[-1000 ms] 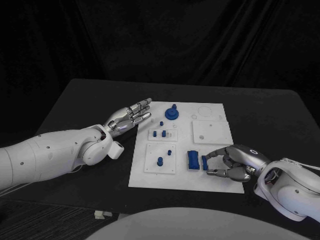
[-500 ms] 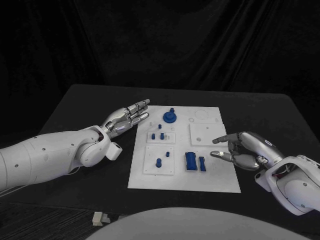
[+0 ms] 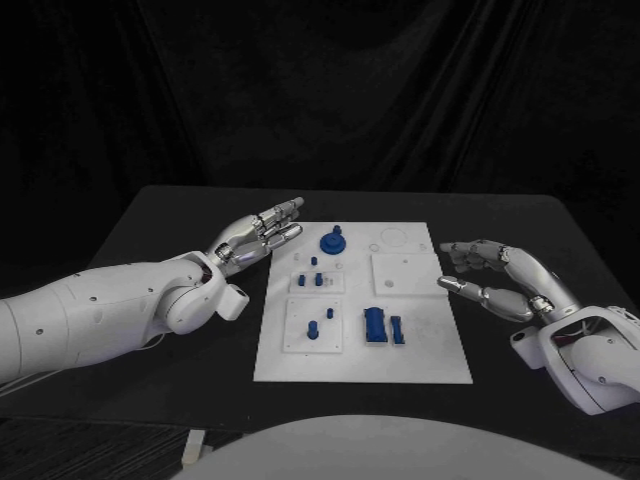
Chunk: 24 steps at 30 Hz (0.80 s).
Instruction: Assemble the parts on the task board
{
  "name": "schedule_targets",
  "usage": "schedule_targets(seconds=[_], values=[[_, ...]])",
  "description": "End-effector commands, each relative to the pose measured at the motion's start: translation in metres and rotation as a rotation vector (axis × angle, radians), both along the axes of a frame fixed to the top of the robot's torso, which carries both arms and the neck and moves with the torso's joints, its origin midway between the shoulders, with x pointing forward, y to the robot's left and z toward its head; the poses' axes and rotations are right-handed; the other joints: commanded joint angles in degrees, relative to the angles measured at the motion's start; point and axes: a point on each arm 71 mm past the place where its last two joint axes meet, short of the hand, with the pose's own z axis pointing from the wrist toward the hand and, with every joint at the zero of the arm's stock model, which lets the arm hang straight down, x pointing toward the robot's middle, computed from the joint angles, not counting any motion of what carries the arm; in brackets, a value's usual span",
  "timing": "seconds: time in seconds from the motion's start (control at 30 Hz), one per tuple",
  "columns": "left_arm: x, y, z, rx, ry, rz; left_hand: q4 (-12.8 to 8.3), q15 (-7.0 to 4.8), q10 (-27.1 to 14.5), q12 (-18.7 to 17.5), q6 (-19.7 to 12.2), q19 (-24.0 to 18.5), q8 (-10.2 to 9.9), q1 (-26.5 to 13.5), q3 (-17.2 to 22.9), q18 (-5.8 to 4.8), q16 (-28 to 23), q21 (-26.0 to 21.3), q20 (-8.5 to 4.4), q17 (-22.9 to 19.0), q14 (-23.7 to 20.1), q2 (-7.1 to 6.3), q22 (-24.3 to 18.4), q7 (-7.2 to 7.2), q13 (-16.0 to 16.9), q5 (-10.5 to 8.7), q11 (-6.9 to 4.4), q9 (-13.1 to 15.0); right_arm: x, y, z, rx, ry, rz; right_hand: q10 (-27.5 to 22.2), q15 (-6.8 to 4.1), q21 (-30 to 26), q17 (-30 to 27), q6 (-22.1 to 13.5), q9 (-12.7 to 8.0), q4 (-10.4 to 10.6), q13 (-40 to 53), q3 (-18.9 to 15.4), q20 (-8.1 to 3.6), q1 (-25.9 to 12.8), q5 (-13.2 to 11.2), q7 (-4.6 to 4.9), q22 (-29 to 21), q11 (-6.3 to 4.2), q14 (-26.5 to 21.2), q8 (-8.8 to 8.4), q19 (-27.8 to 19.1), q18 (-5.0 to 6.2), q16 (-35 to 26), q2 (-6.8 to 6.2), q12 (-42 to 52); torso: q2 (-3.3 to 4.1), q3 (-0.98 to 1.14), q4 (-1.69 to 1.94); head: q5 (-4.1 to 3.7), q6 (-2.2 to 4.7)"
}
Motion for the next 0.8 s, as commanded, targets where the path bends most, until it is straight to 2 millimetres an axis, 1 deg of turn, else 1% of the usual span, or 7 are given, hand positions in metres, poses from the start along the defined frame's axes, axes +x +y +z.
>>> schedule_targets(seconds=[0.03,0.07,0.4,0.7,0.73,0.77,0.8], values=[[0.000,-0.002,0.005,-0.044,-0.056,0.000,0.4,-0.41,-0.1,-0.2,0.3,-0.2,0.2,0.0,0.0,0.02,-0.2,-0.2,-0.41,-0.1,0.0,-0.25,0.0,-0.05,-0.1,-0.05,-0.45,0.0,0.000,0.000,-0.002,0.044,0.000,0.021,-0.3,0.12,0.0,-0.7,-0.5,-0.1,0.0,-1.1,-0.5,0.00,0.5,0.4,0.13,-1.2,0.08,-0.3,-0.25,-0.3,0.06,-0.2,0.17,0.6,-0.69,0.15,-0.29,-0.11,-0.01],[0.000,0.000,0.000,0.001,0.000,0.001,-4.3,-3.88,-0.1,-0.2,-2.4,-0.2,-1.4,-25.0,3.9,-2.93,-0.2,-0.2,-2.91,-0.1,0.0,-4.30,0.0,-2.05,-0.1,-8.00,-2.37,-1.3,0.000,-0.001,-0.002,0.007,0.003,0.002,-8.2,-3.45,-3.5,-5.4,-11.9,-3.6,-5.1,-5.1,2.4,-4.94,-19.7,-2.6,-3.89,-10.5,-3.93,-11.9,-3.71,-12.8,-2.83,-4.7,-1.29,-8.8,-0.20,0.07,-0.08,-0.09,0.00],[0.006,-0.009,0.010,-0.009,-0.018,0.088,-7.1,-3.88,-0.1,-0.2,-3.9,-0.2,-1.4,-42.1,6.7,-4.30,-0.2,-0.2,-4.97,-0.1,0.0,-7.33,0.0,-2.05,-0.1,-13.51,-2.37,-1.3,0.013,0.007,0.002,0.084,0.024,-0.038,-13.9,-5.70,-3.5,-5.4,-20.0,-3.6,-8.4,-8.3,4.1,-8.29,-32.8,-4.3,-3.89,-17.4,-6.58,-20.2,-3.71,-21.7,-3.89,-8.0,-1.29,-14.9,0.00,0.13,-0.11,-0.91,2.94],[0.015,-0.030,0.037,-0.037,-0.024,0.318,-9.2,-3.88,-0.1,-0.2,-8.0,-0.2,-1.4,-54.7,8.8,-5.21,-0.2,-0.2,-9.70,-0.1,0.0,-9.46,0.0,-2.05,-0.1,-17.53,-2.37,-1.3,0.043,0.028,0.015,0.296,0.086,-0.136,-17.9,-11.51,-3.5,-5.4,-25.9,-3.6,-11.1,-10.3,8.5,-10.81,-42.9,-9.0,-3.89,-22.0,-8.68,-26.2,-3.71,-28.2,-5.07,-10.4,-1.29,-19.7,0.53,0.29,-0.20,-3.04,10.50],[0.016,-0.032,0.040,-0.040,-0.022,0.345,-9.4,-3.88,-0.1,-0.2,-8.0,-0.2,-1.4,-55.8,9.0,-9.76,-0.2,-0.2,-9.70,-0.1,0.0,-9.67,0.0,-2.05,-0.1,-17.91,-2.37,-1.3,0.046,0.031,0.017,0.321,0.094,-0.147,-18.3,-11.51,-3.5,-5.4,-26.4,-3.6,-11.3,-10.5,8.5,-11.04,-43.8,-9.0,-3.89,-22.4,-8.82,-26.7,-3.71,-28.7,-5.07,-10.6,-1.29,-20.1,0.58,0.31,-0.21,-3.24,11.22],[0.017,-0.034,0.044,-0.043,-0.018,0.371,-9.6,-3.88,-0.1,-0.2,-8.0,-0.2,-1.4,-57.0,13.1,-9.76,-0.2,-0.2,-9.70,-0.1,0.0,-9.85,0.0,-2.05,-0.1,-18.27,-2.37,-1.3,0.049,0.033,0.018,0.346,0.102,-0.158,-18.6,-11.51,-3.5,-5.4,-27.0,-3.6,-11.5,-10.7,8.5,-11.25,-44.7,-9.0,-3.89,-22.9,-9.04,-27.2,-3.71,-29.3,-9.43,-10.8,-1.29,-20.6,0.63,0.32,-0.21,-3.43,11.89],[0.017,-0.037,0.048,-0.047,-0.012,0.410,-9.9,-3.88,-0.1,-0.2,-8.0,-0.2,-1.4,-58.3,13.1,-9.76,-0.2,-0.2,-9.70,-0.1,0.0,-10.09,0.0,-2.05,-0.1,-18.69,-2.37,-1.3,0.054,0.037,0.020,0.384,0.115,-0.174,-19.1,-11.51,-3.5,-5.4,-27.6,-3.6,-11.8,-14.7,8.5,-11.53,-45.8,-9.0,-3.89,-23.4,-13.11,-27.8,-3.71,-30.1,-9.43,-11.1,-1.29,-21.1,0.69,0.34,-0.23,-3.68,12.79]])
